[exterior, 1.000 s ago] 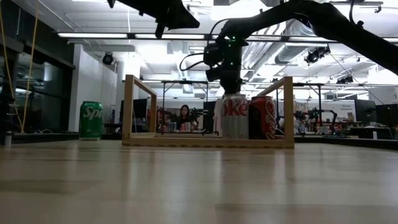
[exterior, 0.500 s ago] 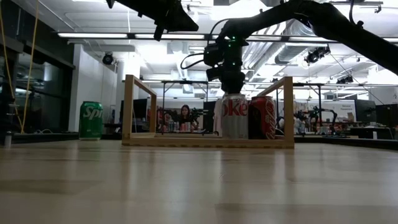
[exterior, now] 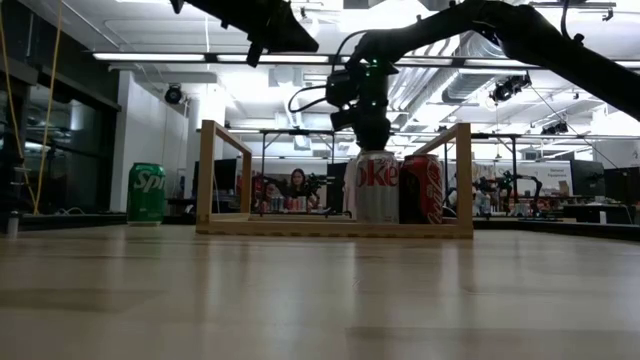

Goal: Place canned beverage on shelf
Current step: Put the red-silver soda can aligned with the other red-silver soda can on the shelf

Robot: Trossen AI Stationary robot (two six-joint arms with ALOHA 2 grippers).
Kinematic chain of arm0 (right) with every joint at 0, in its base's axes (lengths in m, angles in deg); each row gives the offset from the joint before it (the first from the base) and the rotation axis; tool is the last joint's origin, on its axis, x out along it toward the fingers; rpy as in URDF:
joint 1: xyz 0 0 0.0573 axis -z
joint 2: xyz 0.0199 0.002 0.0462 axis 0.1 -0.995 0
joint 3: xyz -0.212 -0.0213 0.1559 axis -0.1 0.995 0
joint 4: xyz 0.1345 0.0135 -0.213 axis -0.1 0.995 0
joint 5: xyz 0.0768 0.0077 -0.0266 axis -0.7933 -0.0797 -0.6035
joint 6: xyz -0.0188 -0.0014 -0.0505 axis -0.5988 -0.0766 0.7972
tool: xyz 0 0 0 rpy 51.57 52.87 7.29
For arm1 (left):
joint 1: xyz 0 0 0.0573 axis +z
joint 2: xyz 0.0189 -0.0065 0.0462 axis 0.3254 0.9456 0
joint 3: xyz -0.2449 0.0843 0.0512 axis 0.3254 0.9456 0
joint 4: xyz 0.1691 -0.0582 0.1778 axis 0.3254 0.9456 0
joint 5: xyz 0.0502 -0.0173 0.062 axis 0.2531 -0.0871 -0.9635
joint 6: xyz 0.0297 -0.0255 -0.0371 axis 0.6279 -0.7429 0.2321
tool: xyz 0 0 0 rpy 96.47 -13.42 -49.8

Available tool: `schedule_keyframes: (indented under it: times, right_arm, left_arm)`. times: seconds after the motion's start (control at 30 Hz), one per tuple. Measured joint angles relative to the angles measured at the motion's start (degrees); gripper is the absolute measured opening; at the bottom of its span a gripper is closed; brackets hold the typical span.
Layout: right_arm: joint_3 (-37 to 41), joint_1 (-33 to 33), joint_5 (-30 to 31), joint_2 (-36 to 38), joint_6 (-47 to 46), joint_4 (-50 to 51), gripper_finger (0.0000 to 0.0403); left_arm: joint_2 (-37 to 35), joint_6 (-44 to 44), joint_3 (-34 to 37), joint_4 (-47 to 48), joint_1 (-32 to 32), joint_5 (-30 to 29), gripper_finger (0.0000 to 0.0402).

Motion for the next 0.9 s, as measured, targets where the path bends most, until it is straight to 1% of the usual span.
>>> schedule_keyframes:
  times: [0.2, 0.37, 0.53, 0.73, 0.9]
  right_arm:
    - [0.0, 0.0, 0.4, -0.1, -1.4, -2.4, 0.0305]
    - [0.0, 0.0, -0.4, -0.1, -4.3, -1.7, 0.0305]
    - [0.0, 0.3, -0.7, -0.1, -4.5, -0.1, 0.0305]
    - [0.0, 1.3, -5.2, -0.1, -5.8, 0.2, 0.0305]
    - [0.0, 1.5, -6.2, -0.1, -7.3, 0.6, 0.0305]
  left_arm:
    - [0.0, 0.0, 0.0, 0.3, 0.0, 0.0, 0.0]
    - [0.0, 0.0, 0.0, 0.3, 0.0, 0.0, 0.0]
    - [0.0, 0.0, 0.0, 0.3, 0.0, 0.0, 0.0]
    - [0.0, 0.0, 0.0, 0.3, 0.0, 0.2, 0.0]
    - [0.0, -0.1, 0.0, 0.3, 0.0, 0.6, 0.0]
